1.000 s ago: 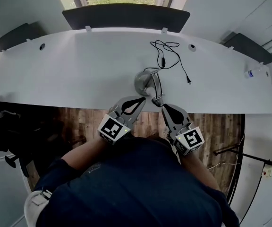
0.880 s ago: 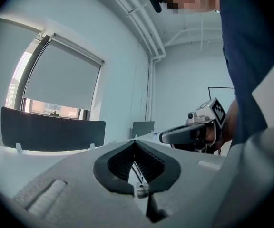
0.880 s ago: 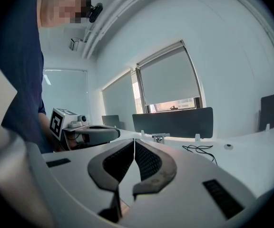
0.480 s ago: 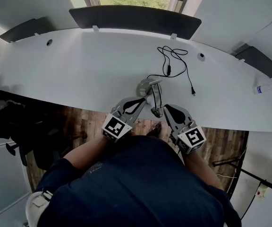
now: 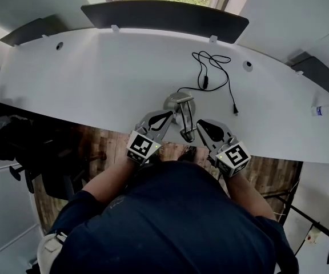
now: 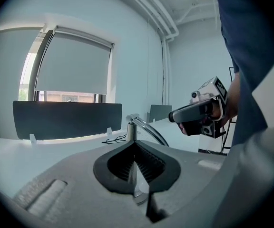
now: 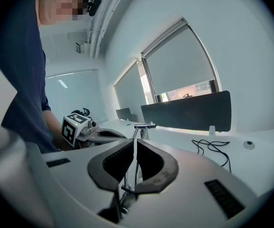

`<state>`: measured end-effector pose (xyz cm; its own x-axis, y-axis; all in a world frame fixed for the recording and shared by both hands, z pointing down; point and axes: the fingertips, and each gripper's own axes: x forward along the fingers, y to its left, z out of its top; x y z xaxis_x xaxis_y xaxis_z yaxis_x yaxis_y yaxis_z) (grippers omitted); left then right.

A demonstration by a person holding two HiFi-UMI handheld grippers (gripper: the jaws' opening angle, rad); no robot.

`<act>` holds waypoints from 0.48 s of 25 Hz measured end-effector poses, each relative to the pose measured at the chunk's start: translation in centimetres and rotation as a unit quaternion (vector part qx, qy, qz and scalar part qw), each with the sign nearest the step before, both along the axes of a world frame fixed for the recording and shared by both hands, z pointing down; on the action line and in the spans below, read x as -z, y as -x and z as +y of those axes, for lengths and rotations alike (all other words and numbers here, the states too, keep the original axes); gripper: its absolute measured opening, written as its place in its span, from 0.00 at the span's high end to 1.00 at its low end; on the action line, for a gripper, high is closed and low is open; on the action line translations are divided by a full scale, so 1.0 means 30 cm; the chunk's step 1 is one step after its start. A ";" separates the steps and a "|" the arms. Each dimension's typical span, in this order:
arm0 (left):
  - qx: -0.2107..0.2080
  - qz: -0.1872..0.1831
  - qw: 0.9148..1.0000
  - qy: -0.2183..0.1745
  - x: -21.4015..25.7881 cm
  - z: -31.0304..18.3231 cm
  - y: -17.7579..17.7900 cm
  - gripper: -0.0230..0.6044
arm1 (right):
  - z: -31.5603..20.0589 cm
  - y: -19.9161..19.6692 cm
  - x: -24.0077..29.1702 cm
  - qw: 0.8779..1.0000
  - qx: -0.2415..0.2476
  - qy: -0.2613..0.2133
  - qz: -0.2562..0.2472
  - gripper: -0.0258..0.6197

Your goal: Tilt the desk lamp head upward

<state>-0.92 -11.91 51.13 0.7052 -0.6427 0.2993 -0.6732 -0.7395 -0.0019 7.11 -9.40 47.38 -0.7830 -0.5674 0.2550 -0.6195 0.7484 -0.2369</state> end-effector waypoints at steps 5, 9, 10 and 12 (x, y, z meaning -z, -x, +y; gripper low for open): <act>-0.008 -0.004 1.000 -0.001 -0.043 -0.040 -0.011 0.95 | -0.023 0.000 -0.040 1.000 0.020 0.010 0.005 0.92; -0.026 -0.025 0.999 0.000 -0.097 -0.051 -0.022 0.95 | -0.036 -0.005 -0.069 0.999 0.040 0.021 0.002 0.83; -0.028 -0.029 0.999 0.002 -0.110 -0.055 -0.023 0.95 | -0.038 -0.004 -0.075 0.999 0.045 0.025 0.000 0.79; -0.033 -0.037 0.999 0.005 -0.130 -0.062 -0.030 0.93 | -0.042 -0.007 -0.090 0.998 0.055 0.031 -0.001 0.76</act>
<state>-0.02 -13.79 55.04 0.7221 -0.5924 0.3573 -0.6211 -0.7826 -0.0425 7.33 -10.67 50.09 -0.8399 -0.4616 0.2856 -0.5345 0.7950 -0.2869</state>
